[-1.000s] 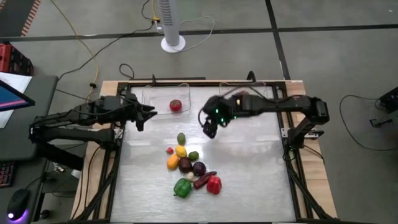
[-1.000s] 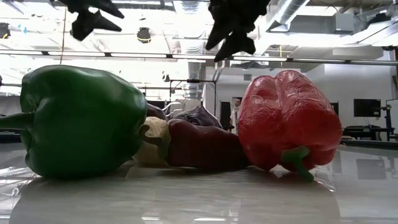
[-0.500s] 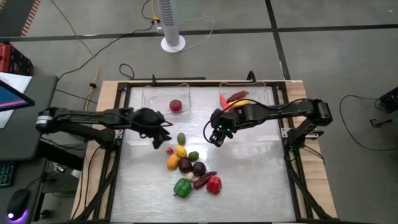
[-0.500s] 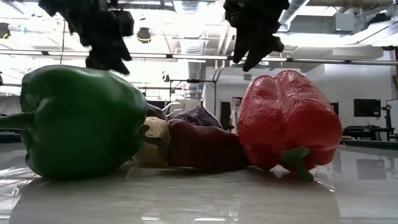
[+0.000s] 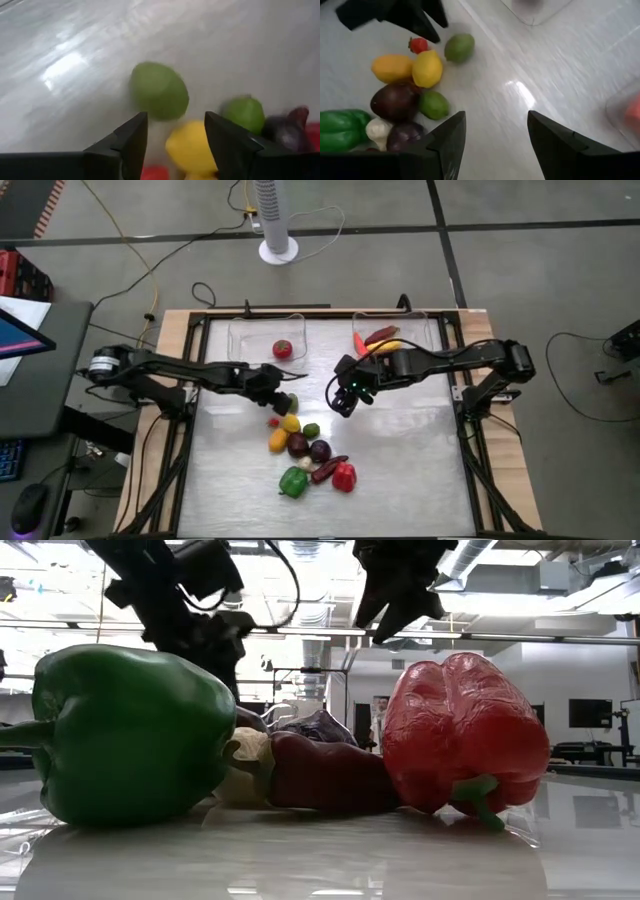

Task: Sort produce into baskets
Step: Put the green lemon into the left transparent bin

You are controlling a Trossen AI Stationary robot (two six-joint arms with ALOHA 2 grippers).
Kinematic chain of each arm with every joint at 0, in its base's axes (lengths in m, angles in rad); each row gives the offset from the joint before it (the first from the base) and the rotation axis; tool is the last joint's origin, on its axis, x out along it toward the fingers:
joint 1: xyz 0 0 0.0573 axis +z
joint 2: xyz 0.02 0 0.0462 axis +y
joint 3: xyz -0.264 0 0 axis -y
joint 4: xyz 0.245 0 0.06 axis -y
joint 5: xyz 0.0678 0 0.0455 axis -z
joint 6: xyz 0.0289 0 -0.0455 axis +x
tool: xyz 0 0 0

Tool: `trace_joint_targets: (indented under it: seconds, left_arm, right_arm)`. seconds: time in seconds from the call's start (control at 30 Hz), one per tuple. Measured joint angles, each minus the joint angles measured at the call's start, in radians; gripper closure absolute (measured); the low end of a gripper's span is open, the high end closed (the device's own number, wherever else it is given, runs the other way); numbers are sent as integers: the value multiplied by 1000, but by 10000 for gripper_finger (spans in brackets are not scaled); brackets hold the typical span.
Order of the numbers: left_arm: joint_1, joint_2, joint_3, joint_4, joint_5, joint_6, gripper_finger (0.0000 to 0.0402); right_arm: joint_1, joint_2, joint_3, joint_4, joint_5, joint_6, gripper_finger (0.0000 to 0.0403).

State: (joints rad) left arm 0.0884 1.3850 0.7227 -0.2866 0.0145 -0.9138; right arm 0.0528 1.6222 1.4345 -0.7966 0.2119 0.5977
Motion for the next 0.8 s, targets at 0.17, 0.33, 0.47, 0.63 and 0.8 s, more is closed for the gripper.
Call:
trace_joint_targets:
  seconds: [0.17, 0.33, 0.47, 0.63, 0.8]
  left_arm:
    - [3, 59, 0, 65, -4, -43, 165]
    - [1, 101, 0, 44, -51, -46, 114]
    - [1, 156, 1, 63, -90, -3, 99]
    - [1, 187, 2, 76, -76, 28, 99]
    - [-1, 164, 1, 66, -107, 65, 132]
  right_arm:
    - [4, 0, 0, -3, 0, -3, 163]
    - [14, 0, 0, 1, -2, -4, 163]
    - [13, 0, 0, 6, -1, -10, 163]
    - [12, 0, 0, 4, -1, -22, 163]
    - [13, 0, 0, 8, -1, -22, 163]
